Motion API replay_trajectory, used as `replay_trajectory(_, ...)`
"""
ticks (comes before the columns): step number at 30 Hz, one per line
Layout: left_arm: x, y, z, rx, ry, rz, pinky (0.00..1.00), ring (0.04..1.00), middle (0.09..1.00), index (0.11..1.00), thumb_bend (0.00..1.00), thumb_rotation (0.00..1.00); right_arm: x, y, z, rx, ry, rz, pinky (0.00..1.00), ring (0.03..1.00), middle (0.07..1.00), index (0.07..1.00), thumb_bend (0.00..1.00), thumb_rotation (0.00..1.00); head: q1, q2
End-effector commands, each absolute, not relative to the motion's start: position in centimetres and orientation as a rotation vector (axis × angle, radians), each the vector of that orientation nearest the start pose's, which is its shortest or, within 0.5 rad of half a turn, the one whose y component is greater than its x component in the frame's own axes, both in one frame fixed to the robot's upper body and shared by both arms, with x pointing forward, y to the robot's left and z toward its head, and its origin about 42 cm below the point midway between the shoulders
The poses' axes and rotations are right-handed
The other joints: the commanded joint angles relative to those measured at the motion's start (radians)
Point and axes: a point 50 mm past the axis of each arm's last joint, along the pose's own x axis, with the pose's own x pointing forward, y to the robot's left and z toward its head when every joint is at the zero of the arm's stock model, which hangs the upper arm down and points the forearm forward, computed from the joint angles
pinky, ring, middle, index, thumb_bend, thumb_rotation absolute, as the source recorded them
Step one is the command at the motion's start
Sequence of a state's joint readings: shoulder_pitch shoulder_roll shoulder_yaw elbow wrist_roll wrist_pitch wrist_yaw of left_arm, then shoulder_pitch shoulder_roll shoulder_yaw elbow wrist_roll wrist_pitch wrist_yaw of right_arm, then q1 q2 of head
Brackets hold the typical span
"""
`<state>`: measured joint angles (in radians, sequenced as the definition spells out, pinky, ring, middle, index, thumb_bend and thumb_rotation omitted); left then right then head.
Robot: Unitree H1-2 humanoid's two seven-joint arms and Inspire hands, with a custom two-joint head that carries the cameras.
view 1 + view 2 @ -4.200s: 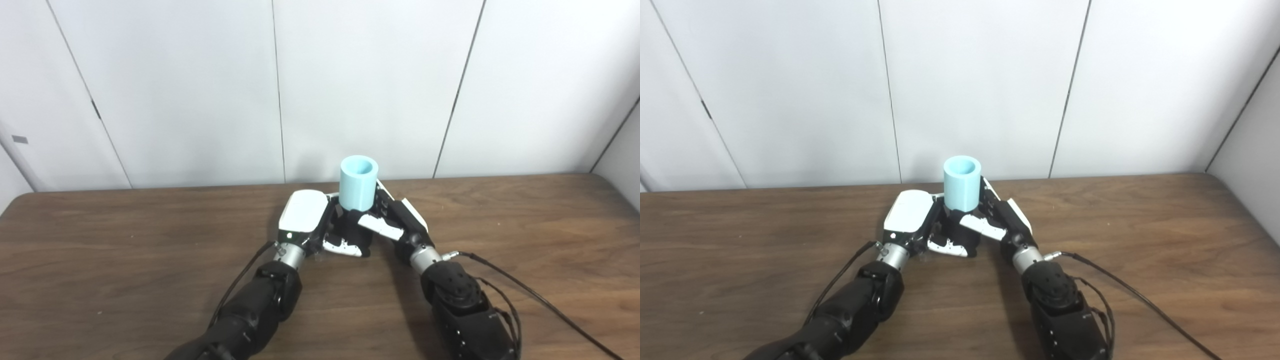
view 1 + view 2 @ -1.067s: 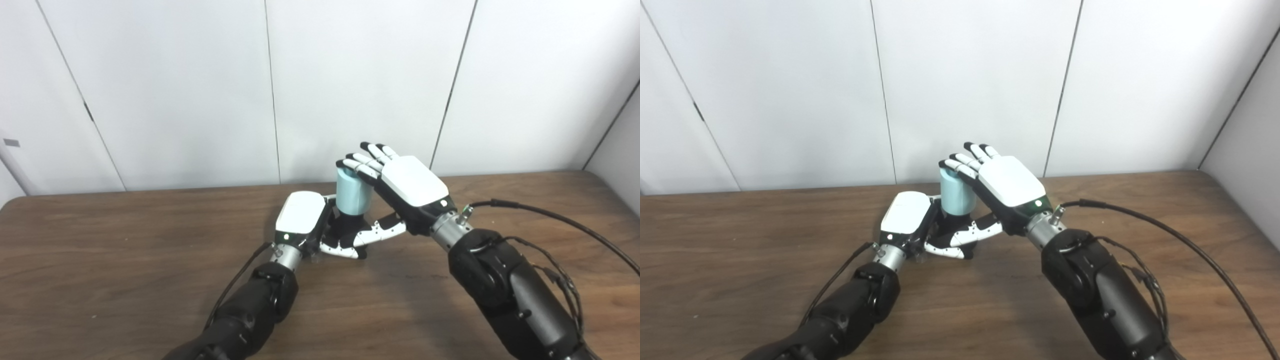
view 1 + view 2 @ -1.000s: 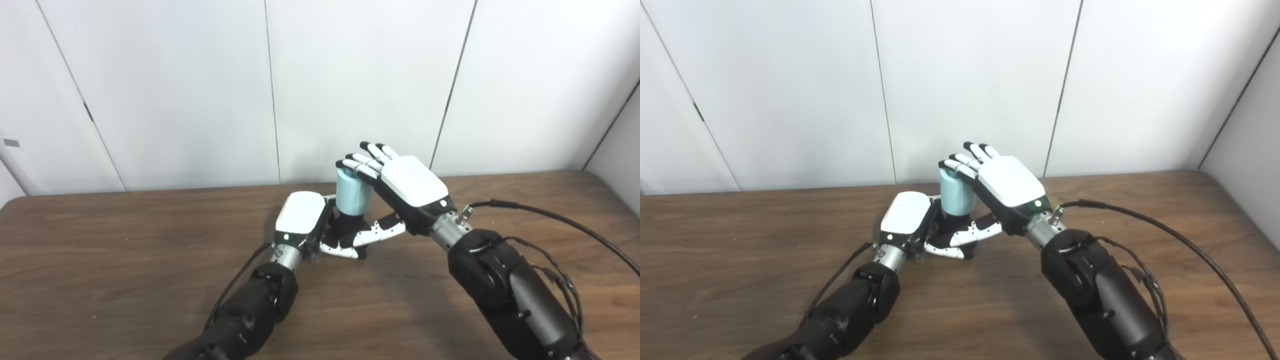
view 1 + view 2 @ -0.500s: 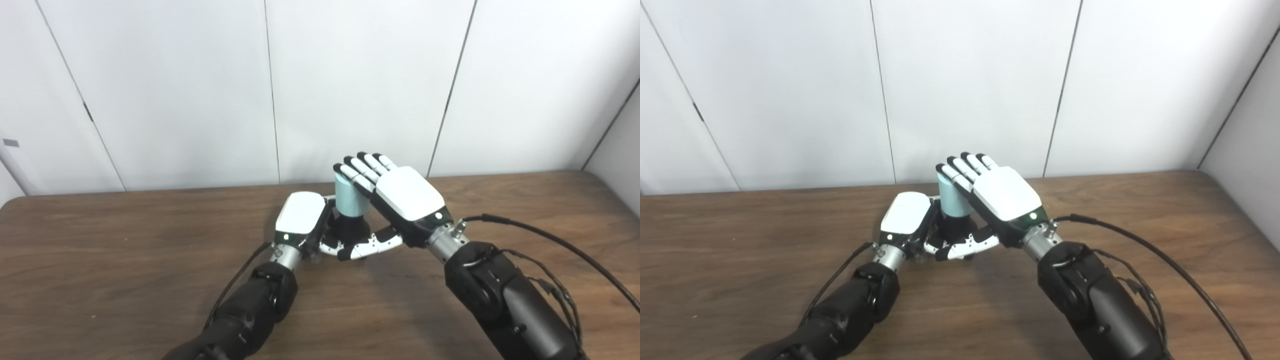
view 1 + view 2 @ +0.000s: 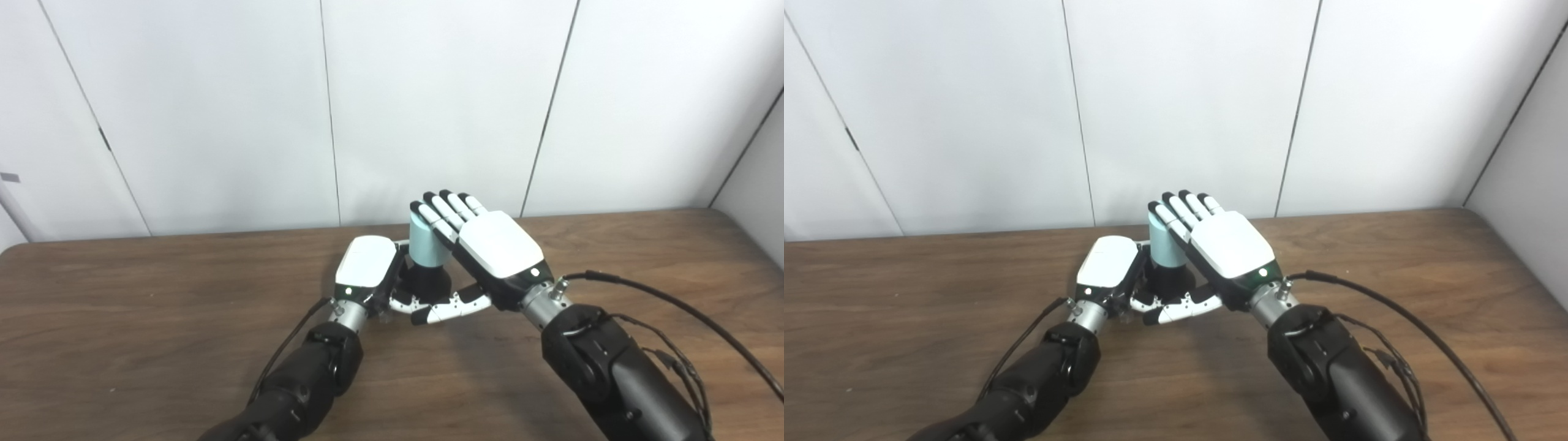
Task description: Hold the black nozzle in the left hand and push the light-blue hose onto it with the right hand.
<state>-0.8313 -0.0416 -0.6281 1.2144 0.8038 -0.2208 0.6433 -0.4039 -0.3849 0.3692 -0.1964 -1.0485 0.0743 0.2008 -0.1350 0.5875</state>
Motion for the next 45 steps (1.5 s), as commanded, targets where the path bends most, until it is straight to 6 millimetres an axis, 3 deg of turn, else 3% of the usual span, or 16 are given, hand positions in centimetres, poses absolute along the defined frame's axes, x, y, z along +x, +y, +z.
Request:
replay_trajectory(1,36.9,13.5,-2.3,1.296,-0.064,-0.413,0.39,0.379,0.4,0.508,0.52,0.0,35.3,-19.8,19.7,-1.539,-0.263,0.457,1.0,1.0,1.0,0.978,0.9,0.88,-0.001,0.0)
replay_trajectory(11,36.8,13.5,-2.3,1.292,-0.068,-0.412,0.42,0.396,0.405,0.511,0.52,0.0,35.3,-19.8,20.0,-1.525,-0.242,0.471,1.0,1.0,0.998,0.959,0.91,0.88,0.003,0.004)
replay_trajectory(15,36.8,13.5,-2.3,1.285,-0.071,-0.409,0.48,0.447,0.419,0.517,0.52,0.0,35.5,-19.7,20.1,-1.514,-0.242,0.471,0.99,1.0,0.988,0.955,0.92,0.87,0.003,0.004)
replay_trajectory(27,36.8,13.5,-2.3,1.289,-0.076,-0.413,0.44,0.412,0.408,0.515,0.52,0.0,35.6,-19.4,19.5,-1.481,-0.225,0.504,0.94,0.979,0.984,0.946,0.93,0.86,0.007,0.009)
replay_trajectory(45,36.7,13.4,-2.2,1.265,-0.081,-0.407,0.5,0.451,0.415,0.515,0.52,0.0,35.1,-19.8,18.6,-1.479,-0.196,0.543,0.9,0.955,0.96,0.924,0.93,0.82,0.01,0.026)
